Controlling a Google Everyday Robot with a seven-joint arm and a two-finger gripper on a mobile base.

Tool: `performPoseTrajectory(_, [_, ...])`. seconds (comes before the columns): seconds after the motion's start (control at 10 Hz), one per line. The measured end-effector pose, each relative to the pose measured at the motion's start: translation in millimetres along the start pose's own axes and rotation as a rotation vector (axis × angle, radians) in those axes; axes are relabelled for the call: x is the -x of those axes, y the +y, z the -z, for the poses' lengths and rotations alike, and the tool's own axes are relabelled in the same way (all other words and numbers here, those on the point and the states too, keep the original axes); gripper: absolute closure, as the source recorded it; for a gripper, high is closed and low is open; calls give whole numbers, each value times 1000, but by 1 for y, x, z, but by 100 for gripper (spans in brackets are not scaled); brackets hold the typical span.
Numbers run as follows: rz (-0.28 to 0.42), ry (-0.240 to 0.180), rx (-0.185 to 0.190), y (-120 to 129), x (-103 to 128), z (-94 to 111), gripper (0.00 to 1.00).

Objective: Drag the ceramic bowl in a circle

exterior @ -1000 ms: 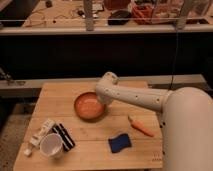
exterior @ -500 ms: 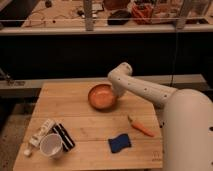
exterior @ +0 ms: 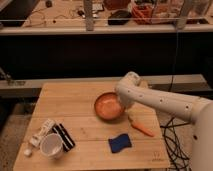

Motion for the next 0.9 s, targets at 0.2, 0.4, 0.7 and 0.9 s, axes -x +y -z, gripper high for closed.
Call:
performPoseTrajectory(0.2, [12,-17,-14,13,42,5,100])
performPoseTrajectory(0.4, [73,-36,-44,-2,65,6,100])
performPoseTrajectory(0.7, [191,-39,-109,-59,64,4,100])
performPoseTrajectory(0.9, [222,-31,-135,-84,31,0,100])
